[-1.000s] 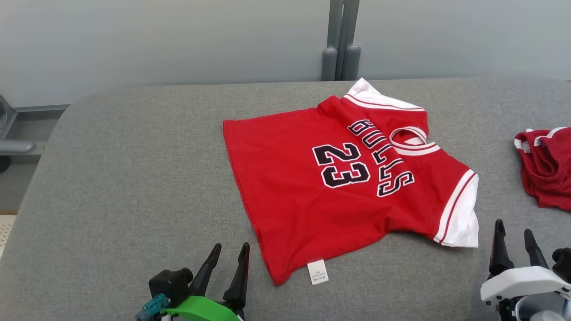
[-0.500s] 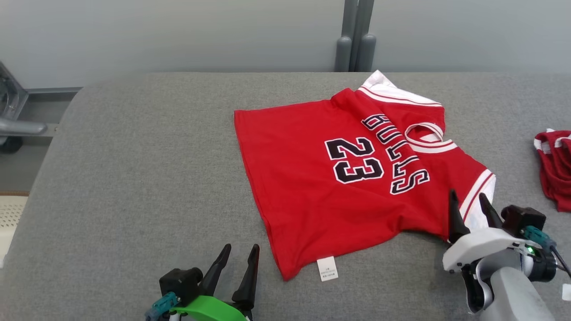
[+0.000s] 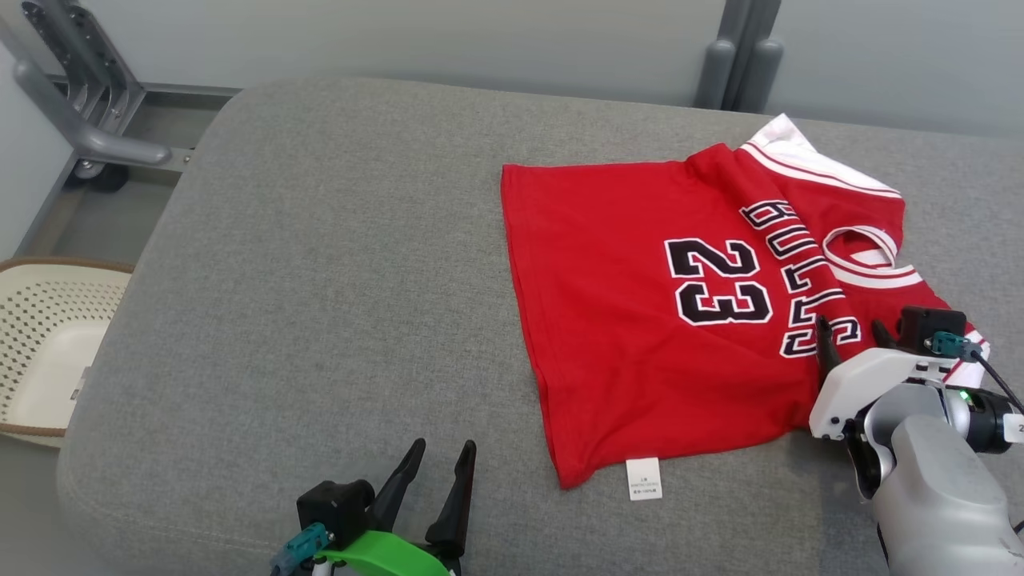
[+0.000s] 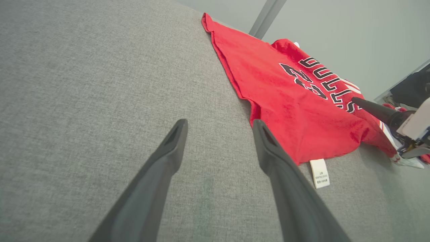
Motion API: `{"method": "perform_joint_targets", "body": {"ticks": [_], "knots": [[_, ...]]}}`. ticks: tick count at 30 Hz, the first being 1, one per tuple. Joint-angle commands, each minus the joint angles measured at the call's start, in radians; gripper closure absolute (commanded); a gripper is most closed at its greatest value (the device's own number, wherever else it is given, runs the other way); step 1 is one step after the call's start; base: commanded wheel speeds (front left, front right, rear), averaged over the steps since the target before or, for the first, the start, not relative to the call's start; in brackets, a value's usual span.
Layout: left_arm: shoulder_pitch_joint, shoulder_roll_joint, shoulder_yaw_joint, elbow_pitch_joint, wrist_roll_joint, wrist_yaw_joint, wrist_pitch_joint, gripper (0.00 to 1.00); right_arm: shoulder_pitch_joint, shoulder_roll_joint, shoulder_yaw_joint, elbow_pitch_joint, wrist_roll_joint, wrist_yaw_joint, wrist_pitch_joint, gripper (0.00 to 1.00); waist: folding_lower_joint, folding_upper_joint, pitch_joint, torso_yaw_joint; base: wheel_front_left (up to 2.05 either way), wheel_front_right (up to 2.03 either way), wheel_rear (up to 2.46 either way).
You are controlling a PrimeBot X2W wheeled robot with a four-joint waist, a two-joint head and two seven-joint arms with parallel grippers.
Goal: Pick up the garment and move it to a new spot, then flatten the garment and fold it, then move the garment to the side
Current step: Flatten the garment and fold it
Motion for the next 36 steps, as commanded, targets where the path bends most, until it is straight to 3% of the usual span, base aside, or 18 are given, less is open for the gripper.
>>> {"method": "perform_joint_targets", "body": {"ticks": [1, 2, 3, 4, 5, 16, 26, 27, 28, 36], "knots": [[-0.015, 0.001, -0.001, 0.0, -0.004, -0.003, -0.003, 0.0, -0.021, -0.004, 0.0, 0.01, -0.014, -0.001, 0.002, 0.0, 0.0, -0.0001, 0.02, 0.028, 0.0, 0.0, 0.0], [-0.016, 0.001, -0.003, -0.001, -0.005, -0.003, -0.003, 0.0, -0.028, -0.007, -0.003, 0.027, -0.02, -0.001, 0.009, 0.24, 0.0, -0.0001, 0.022, 0.033, 0.0, 0.0, 0.0], [-0.016, 0.001, -0.004, -0.002, -0.006, -0.003, -0.003, 0.0, -0.033, -0.008, -0.006, 0.046, -0.027, -0.001, 0.018, 0.7, 0.0, -0.0001, 0.022, 0.037, 0.0, 0.0, 0.0], [-0.015, 0.001, -0.006, -0.004, -0.007, -0.003, -0.003, 0.0, -0.039, -0.007, -0.008, 0.06, -0.032, -0.001, 0.024, 0.92, 0.0, -0.0001, 0.023, 0.041, 0.0, 0.0, 0.0], [-0.015, 0.0, -0.008, -0.005, -0.008, -0.003, -0.003, 0.0, -0.047, -0.007, -0.009, 0.076, -0.036, -0.001, 0.034, 1.0, 0.0, -0.0001, 0.024, 0.044, 0.0, 0.0, 0.0], [-0.017, -0.001, -0.007, -0.006, -0.014, -0.003, -0.003, 0.0, -0.099, 0.013, -0.005, 0.138, -0.049, 0.0, -0.021, 1.0, 0.0, -0.0001, 0.032, 0.067, 0.0, 0.0, 0.0], [-0.028, 0.0, -0.04, 0.002, -0.028, -0.003, -0.003, 0.0, -0.188, 0.048, 0.144, 0.111, 0.001, 0.0, -0.07, 1.0, 0.0, -0.0001, 0.054, 0.1, 0.0, 0.0, 0.0], [-0.027, 0.0, -0.041, 0.004, -0.029, -0.003, -0.003, 0.0, -0.195, 0.049, 0.156, 0.115, 0.009, 0.0, -0.072, 0.77, 0.0, -0.0001, 0.054, 0.103, 0.0, 0.0, 0.0], [-0.027, 0.0, -0.042, 0.005, -0.029, -0.003, -0.003, 0.0, -0.2, 0.049, 0.162, 0.118, 0.016, 0.0, -0.073, 0.02, 0.0, -0.0001, 0.054, 0.104, 0.0, 0.0, 0.0], [-0.009, 0.0, -0.007, -0.002, -0.016, -0.003, -0.003, 0.0, -0.124, 0.026, 0.165, -0.002, 0.079, -0.001, -0.073, 0.0, 0.0, -0.0001, 0.035, 0.065, 0.0, 0.0, 0.0]]}}
